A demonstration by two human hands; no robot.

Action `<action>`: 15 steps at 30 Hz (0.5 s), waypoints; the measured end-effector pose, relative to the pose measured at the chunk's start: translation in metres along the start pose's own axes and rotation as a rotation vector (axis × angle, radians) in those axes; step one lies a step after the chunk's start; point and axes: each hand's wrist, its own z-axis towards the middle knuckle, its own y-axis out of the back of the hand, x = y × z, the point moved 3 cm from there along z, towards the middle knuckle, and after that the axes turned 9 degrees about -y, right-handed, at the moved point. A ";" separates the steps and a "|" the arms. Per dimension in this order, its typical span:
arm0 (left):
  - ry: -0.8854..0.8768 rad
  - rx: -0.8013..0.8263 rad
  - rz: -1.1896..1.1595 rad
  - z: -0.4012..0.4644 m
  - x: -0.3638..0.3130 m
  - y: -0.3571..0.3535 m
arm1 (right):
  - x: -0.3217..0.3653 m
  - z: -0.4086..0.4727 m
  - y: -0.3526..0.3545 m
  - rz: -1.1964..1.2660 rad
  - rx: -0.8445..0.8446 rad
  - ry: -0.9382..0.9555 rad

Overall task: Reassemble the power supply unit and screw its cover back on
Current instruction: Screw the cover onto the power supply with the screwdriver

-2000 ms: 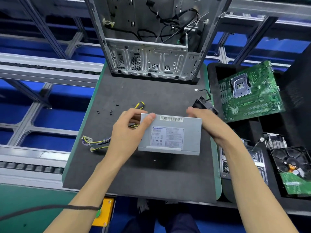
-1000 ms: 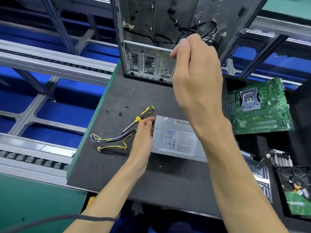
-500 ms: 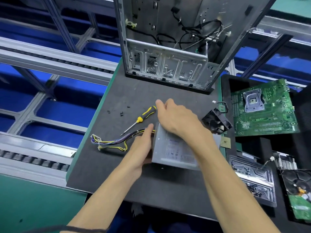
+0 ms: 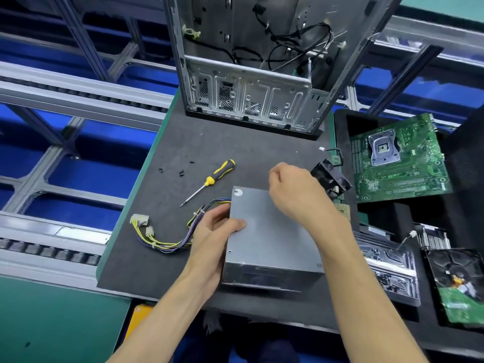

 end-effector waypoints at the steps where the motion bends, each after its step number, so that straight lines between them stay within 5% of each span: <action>1: -0.033 -0.008 0.002 0.000 0.001 0.001 | -0.003 0.003 -0.007 0.014 0.020 -0.002; 15: -0.256 0.119 0.199 0.006 0.005 0.006 | -0.005 0.005 -0.044 0.086 -0.157 0.124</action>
